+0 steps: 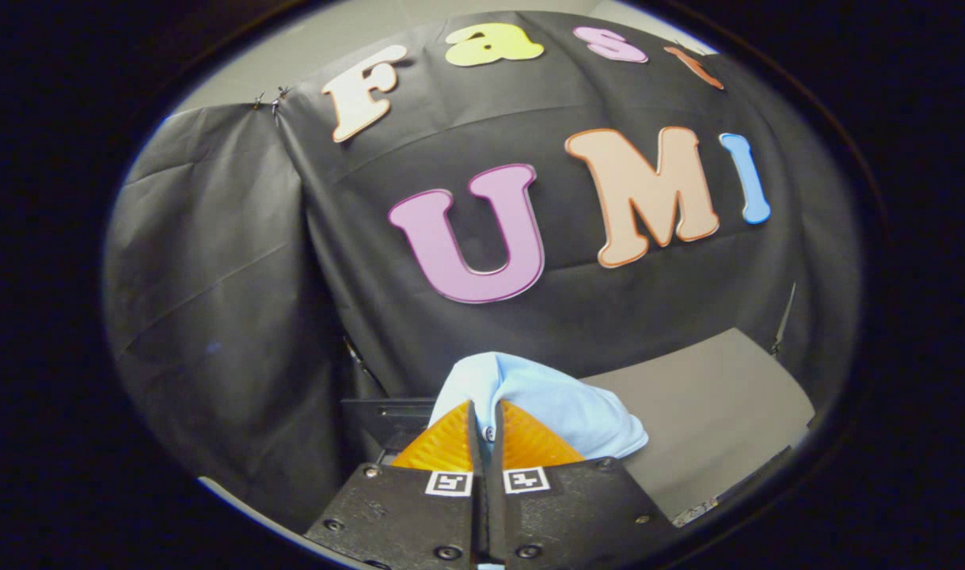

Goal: Put the clothes into the washing machine and then close the washing machine lid.

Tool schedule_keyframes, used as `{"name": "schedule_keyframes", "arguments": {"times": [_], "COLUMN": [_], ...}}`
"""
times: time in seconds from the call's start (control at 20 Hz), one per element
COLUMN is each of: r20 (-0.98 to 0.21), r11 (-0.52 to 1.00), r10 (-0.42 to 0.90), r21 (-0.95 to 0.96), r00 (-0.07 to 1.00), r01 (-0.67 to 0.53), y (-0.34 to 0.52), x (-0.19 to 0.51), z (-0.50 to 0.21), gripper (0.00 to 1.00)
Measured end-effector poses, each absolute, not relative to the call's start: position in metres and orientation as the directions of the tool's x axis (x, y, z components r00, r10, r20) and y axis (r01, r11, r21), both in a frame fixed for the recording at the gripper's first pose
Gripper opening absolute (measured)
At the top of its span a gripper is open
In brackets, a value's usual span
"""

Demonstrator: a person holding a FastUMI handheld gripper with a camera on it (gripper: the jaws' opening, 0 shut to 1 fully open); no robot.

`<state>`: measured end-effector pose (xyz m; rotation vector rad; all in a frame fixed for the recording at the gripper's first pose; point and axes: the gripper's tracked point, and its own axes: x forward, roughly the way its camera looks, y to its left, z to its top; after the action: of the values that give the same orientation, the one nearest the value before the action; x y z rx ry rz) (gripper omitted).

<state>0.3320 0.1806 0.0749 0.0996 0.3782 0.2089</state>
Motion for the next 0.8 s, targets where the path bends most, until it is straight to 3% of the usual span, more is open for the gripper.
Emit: {"name": "schedule_keyframes", "arguments": {"times": [0.5,0.8], "r20": [-0.340,-0.413], "r11": [0.941,0.935], "r10": [0.322,0.320], "r21": [0.017,-0.008], "r00": [0.883,0.853], "r01": [-0.337,-0.355], "y": [0.316,0.341], "x": [0.348,0.356], "z": [0.004,-0.082], "gripper": [0.00,0.00]}}
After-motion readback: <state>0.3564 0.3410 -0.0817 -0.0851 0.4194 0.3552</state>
